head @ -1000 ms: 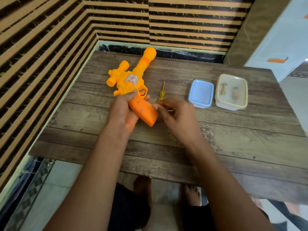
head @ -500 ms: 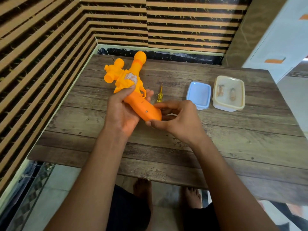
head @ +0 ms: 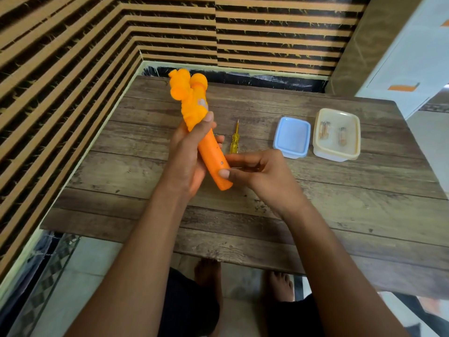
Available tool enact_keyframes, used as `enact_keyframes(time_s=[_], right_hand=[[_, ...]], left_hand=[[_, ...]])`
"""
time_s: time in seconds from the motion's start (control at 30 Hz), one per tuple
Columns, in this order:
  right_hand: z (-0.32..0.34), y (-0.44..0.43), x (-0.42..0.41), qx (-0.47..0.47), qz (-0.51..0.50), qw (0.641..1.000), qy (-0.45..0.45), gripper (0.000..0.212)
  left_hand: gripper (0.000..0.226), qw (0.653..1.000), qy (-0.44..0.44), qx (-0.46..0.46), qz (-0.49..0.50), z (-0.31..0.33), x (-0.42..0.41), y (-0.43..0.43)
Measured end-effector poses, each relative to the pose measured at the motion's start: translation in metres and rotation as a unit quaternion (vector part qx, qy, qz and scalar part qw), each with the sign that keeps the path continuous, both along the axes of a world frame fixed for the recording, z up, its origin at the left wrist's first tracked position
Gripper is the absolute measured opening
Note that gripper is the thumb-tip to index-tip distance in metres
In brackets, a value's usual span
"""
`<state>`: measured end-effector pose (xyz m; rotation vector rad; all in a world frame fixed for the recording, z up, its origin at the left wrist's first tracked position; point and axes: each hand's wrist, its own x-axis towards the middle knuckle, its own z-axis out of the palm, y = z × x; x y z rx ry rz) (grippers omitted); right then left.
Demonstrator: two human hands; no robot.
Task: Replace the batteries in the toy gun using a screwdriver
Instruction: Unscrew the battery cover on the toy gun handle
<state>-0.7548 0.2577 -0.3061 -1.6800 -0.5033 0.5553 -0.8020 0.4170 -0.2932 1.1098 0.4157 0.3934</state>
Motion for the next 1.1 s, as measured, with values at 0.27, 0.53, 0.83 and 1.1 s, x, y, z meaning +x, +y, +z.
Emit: enact_keyframes(time_s=[0.27,0.53,0.83,1.1], right_hand=[[0.002,0.001,-0.008,0.098,-0.029,0.977,0.186,0.021],[0.004,0.010,-0.021,0.113,-0.062,0.938,0.322,0.025],[0.010,0.020,-0.025,0.135,-0.153,0.897,0.391,0.024],[0.015,0.023,-0.041,0.228,-0.104,0.830,0.499,0.040]], left_hand=[[0.018,0.981,0.028,0.189,0.030,-0.004,0.001,-0.008],[0.066,0.926,0.077,0.366,0.047,-0.009,0.002,-0.018],[0.079,0.920,0.094,0.370,0.084,-0.006,0.003,-0.017],[0.054,0.916,0.090,0.384,0.075,-0.002,0.002,-0.014]])
